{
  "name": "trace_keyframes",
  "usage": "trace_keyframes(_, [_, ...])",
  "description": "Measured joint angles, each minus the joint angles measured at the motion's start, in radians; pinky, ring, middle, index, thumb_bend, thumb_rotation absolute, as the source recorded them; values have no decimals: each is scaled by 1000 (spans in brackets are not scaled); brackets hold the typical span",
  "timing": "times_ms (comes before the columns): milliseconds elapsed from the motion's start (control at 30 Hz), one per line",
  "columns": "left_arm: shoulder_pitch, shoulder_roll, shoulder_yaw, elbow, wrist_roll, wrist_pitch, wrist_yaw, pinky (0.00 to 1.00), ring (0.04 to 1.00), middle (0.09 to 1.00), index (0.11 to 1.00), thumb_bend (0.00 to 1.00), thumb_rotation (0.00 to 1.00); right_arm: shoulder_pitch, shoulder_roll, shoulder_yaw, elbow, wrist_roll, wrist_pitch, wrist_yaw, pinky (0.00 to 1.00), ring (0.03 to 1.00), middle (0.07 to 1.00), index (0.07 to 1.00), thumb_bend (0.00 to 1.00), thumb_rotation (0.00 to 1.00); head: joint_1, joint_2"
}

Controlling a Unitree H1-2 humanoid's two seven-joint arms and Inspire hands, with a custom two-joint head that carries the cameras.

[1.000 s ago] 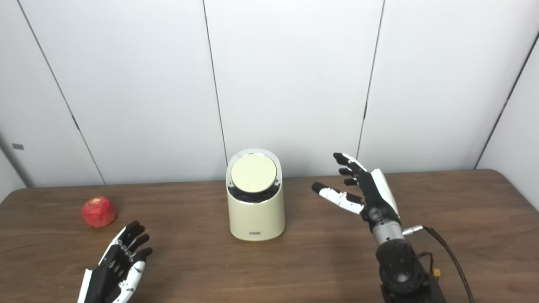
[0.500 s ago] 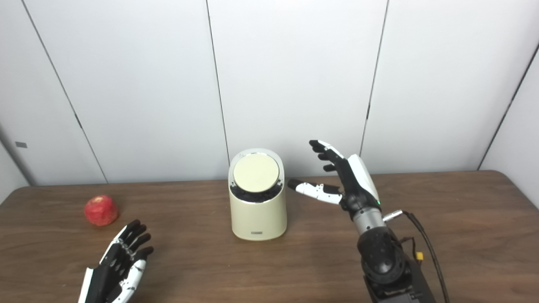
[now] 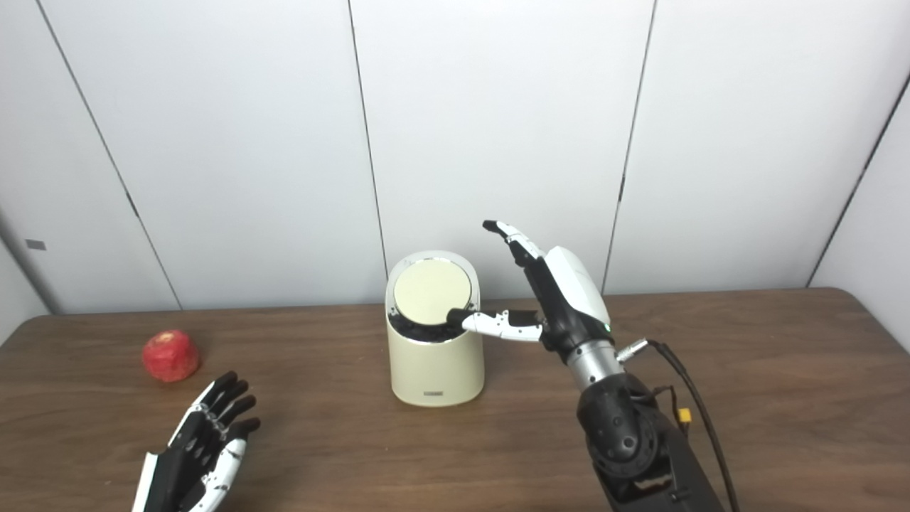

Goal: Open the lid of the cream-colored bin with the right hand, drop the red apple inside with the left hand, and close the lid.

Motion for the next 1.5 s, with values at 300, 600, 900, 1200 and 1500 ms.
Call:
trace_keyframes(300, [-1, 1, -7, -1, 0, -1, -3, 747, 837, 866, 889, 295, 349, -94, 22, -3, 155, -27, -63, -79, 826, 919, 943, 915, 782, 282, 8, 8])
trace_keyframes(600, [-1, 1, -8, -1, 3, -3, -3, 742, 829, 860, 880, 285, 341, -134, 32, 2, 291, -53, -155, -171, 855, 915, 924, 893, 813, 286, 20, 8])
trace_keyframes(900, [0, -1, -8, -1, 12, -14, 3, 737, 820, 850, 870, 286, 338, -166, 32, 30, 365, -125, -228, -251, 827, 910, 912, 890, 856, 283, 23, 15])
trace_keyframes(1200, [0, -4, -8, -2, 17, -14, 10, 725, 811, 842, 863, 292, 307, -166, 34, 44, 372, -155, -227, -257, 800, 887, 898, 884, 885, 291, 41, 21])
trace_keyframes(1500, [0, -13, -5, -3, 22, -15, 31, 747, 816, 845, 864, 304, 307, -166, 5, 71, 355, -170, -228, -221, 798, 881, 891, 874, 935, 257, 38, 31])
